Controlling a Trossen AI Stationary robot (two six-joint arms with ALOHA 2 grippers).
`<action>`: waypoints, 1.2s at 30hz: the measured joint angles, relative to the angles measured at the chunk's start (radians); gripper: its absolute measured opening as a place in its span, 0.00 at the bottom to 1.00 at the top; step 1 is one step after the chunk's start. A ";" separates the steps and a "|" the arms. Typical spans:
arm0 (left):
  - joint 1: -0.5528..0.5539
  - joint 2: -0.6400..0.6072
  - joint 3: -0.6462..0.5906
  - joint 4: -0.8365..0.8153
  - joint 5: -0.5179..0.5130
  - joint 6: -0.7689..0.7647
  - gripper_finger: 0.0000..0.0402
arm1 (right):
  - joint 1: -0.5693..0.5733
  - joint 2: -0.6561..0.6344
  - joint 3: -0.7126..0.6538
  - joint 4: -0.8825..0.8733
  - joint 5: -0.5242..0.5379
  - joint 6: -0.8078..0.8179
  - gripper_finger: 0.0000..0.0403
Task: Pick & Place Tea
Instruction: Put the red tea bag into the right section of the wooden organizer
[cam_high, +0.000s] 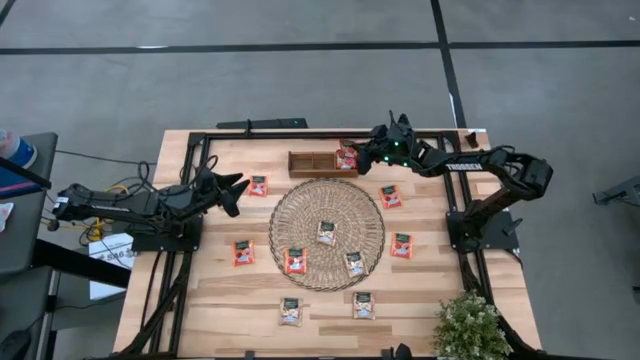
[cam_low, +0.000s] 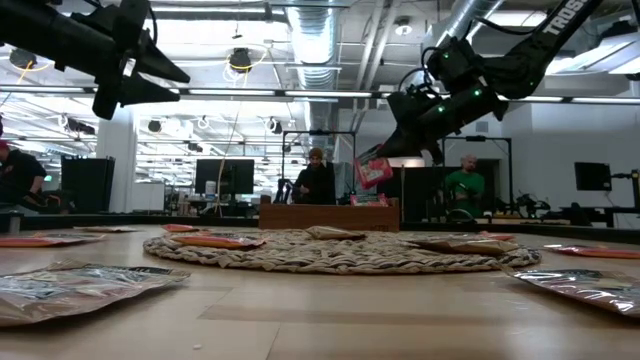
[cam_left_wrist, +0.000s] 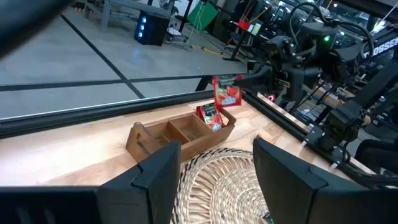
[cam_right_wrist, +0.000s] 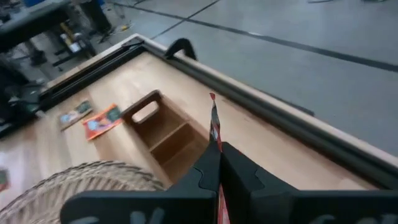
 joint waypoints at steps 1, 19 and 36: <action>0.000 0.000 0.000 0.000 0.007 -0.001 0.48 | 0.000 0.000 0.000 0.008 0.006 0.000 0.00; 0.000 0.000 0.000 0.000 0.019 -0.002 0.48 | -0.069 0.163 0.145 0.102 -0.253 0.027 0.00; 0.000 0.000 0.000 0.000 0.040 0.004 0.48 | -0.094 0.129 -0.011 0.217 -0.315 0.025 0.00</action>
